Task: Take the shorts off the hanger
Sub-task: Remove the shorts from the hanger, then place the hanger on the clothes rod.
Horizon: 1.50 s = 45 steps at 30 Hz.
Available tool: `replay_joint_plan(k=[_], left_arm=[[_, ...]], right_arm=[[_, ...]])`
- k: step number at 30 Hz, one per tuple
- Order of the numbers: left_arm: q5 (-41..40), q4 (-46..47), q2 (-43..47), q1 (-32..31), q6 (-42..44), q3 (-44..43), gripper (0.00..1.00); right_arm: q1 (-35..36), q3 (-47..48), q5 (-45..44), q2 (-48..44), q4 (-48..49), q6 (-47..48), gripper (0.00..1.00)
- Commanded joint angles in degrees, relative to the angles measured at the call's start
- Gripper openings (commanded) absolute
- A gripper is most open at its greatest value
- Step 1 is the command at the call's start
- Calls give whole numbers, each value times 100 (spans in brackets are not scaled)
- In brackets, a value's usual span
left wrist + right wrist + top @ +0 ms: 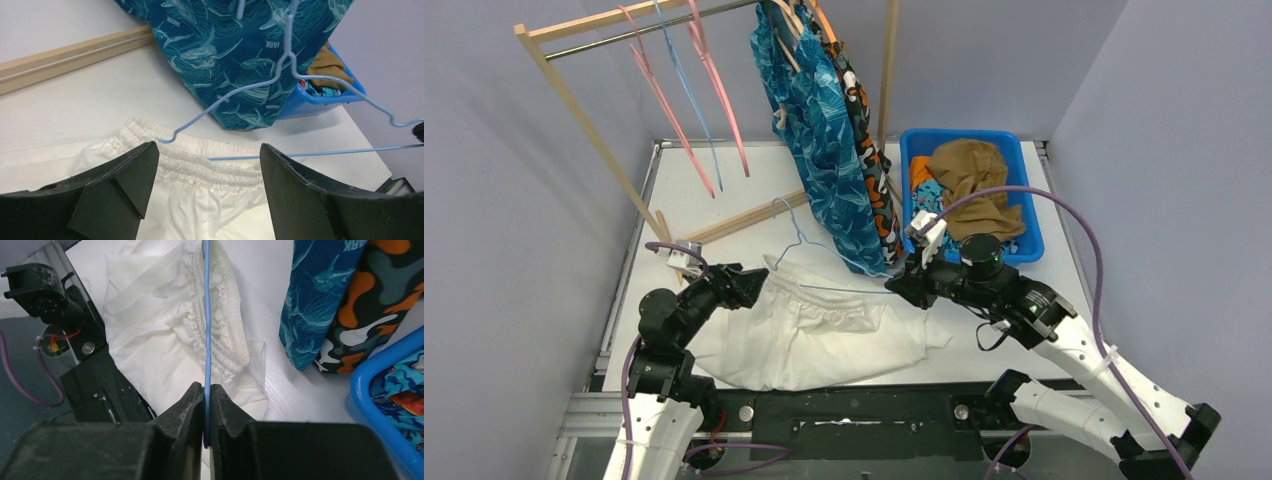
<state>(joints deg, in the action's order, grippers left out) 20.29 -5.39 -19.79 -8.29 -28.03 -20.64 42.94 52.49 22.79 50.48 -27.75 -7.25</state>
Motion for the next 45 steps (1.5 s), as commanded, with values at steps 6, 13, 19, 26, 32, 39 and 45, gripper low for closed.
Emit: replay_joint_plan(k=[6, 13, 19, 26, 32, 39, 45], left_arm=[[-536, -112, 72, 12, 107, -348, 74], [-747, -223, 105, 12, 114, -379, 74], [-944, -304, 151, 12, 123, -388, 74], [-1041, -364, 52, 12, 122, -397, 78], [-1106, -410, 2, 12, 123, -405, 80], [-1130, -419, -25, 21, 125, -414, 80], [-1141, -428, -16, 21, 136, -414, 80]], right_arm=[[-4, 132, -785, -652, 594, -84, 0], [33, 46, -1047, -968, 1335, -272, 0], [241, 75, -1829, -856, 1771, -103, 0], [905, 263, -2473, -416, 2608, 395, 0], [1118, 460, -3331, 61, 3593, 750, 0], [1137, 878, -3550, 702, 4499, 1012, 0], [1195, 1283, -3571, 1160, 4981, 1202, 0]])
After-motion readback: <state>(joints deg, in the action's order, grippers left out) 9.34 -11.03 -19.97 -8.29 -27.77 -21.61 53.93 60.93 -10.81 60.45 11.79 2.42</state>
